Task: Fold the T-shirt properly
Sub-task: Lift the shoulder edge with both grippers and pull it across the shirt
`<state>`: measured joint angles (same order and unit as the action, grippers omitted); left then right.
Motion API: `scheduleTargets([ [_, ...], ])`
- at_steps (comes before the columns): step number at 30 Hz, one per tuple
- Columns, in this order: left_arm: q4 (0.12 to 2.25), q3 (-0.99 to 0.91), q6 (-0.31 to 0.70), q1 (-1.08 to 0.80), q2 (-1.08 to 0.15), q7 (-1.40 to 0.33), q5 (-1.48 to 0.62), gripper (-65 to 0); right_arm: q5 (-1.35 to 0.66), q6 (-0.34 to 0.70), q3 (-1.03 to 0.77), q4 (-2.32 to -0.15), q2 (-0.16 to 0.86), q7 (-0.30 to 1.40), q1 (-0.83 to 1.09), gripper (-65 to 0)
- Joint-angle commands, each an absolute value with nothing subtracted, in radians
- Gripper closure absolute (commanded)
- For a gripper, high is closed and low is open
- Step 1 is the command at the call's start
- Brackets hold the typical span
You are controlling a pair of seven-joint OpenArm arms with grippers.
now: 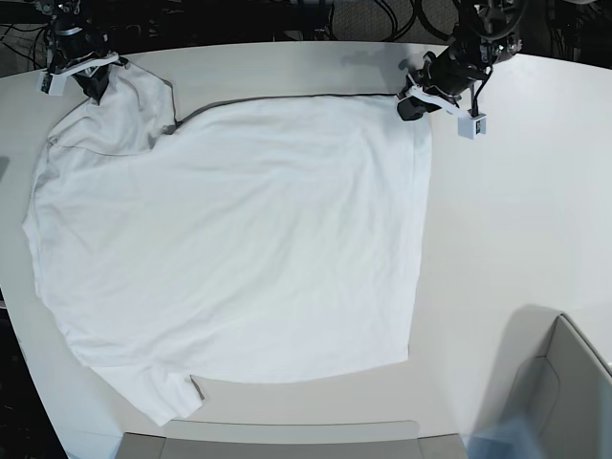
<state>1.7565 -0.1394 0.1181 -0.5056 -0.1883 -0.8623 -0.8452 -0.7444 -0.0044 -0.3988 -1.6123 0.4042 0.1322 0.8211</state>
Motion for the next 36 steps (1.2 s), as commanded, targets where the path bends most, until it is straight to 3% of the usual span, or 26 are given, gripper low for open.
scheduleTargets([
  [1, 1.793, -0.171, 0.113, -0.538, -0.197, -0.858, -0.84, 0.0, -0.746, 0.002, -0.424, -1.65, 0.407, 0.124, 0.878, 0.0],
  [5, 1.871, -0.255, 0.113, -0.611, -0.196, -0.865, -0.84, 0.0, -0.748, 0.002, -0.521, -1.755, 0.34, 0.128, 0.957, 0.0],
  [16, 1.995, -0.357, 0.113, -0.685, -0.193, -0.868, -0.846, 0.0, -0.75, 0.002, -0.641, -1.917, 0.334, 0.171, 0.983, 0.0],
  [32, 1.966, -0.36, 0.105, -0.42, -0.188, -0.992, -0.839, 0.0, -0.739, 0.056, -0.682, -1.951, 0.338, 0.578, 0.601, 0.0],
  [36, 1.914, -0.358, 0.105, -0.364, -0.188, -0.992, -0.839, 0.0, -0.654, 0.059, -0.673, -1.946, 0.338, 0.63, 0.501, 0.0],
])
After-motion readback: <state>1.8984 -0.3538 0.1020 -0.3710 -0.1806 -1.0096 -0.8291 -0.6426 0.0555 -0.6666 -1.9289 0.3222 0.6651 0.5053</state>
